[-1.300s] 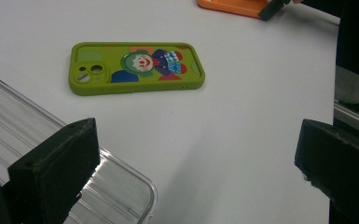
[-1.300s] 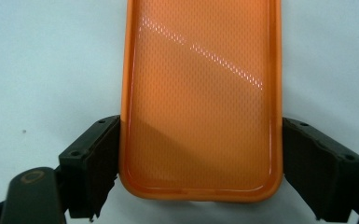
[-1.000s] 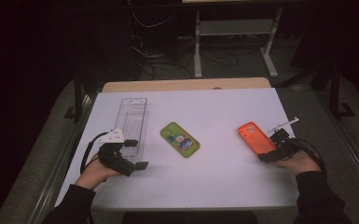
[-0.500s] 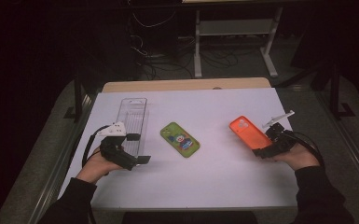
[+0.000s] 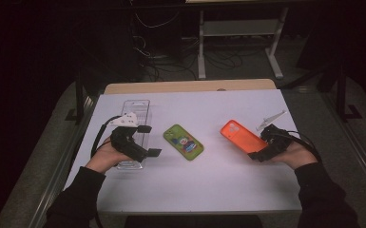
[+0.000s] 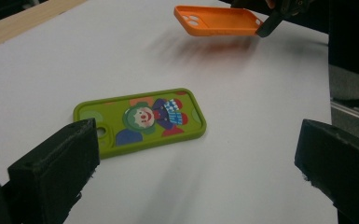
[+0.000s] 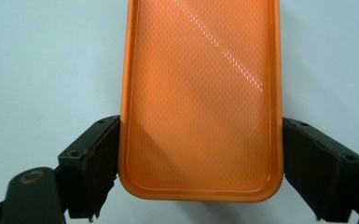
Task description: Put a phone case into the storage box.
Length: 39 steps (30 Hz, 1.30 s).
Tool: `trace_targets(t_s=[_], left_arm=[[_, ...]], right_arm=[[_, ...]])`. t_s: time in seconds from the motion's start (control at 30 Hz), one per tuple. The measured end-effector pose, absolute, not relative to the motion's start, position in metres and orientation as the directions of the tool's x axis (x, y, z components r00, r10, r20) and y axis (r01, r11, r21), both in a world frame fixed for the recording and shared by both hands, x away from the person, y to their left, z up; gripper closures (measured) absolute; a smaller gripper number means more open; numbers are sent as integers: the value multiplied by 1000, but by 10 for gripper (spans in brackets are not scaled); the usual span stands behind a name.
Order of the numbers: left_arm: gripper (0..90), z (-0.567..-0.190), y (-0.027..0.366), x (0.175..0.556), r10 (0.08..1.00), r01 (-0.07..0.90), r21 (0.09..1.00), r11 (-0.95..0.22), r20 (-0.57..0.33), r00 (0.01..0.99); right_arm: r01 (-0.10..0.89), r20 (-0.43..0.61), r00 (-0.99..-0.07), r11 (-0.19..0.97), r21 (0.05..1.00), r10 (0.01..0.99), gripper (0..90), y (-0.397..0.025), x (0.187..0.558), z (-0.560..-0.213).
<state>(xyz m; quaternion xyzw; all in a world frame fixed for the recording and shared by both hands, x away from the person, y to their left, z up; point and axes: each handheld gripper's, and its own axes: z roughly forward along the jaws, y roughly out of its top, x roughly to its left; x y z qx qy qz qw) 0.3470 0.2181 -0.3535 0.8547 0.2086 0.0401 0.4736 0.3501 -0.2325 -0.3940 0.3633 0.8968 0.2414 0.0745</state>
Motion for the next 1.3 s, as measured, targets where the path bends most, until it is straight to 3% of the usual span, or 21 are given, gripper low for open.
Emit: trace_targets(t_s=[0.6, 1.3], left_arm=[[0, -344, 176, 361, 280, 219, 795, -566, -64, 958], [0, -348, 140, 369, 169, 136, 725, -675, -28, 985]], right_arm=[[440, 24, -869, 749, 495, 495, 151, -192, 355, -379], [230, -10, -964, 851, 473, 266, 151, -145, 354, -372]])
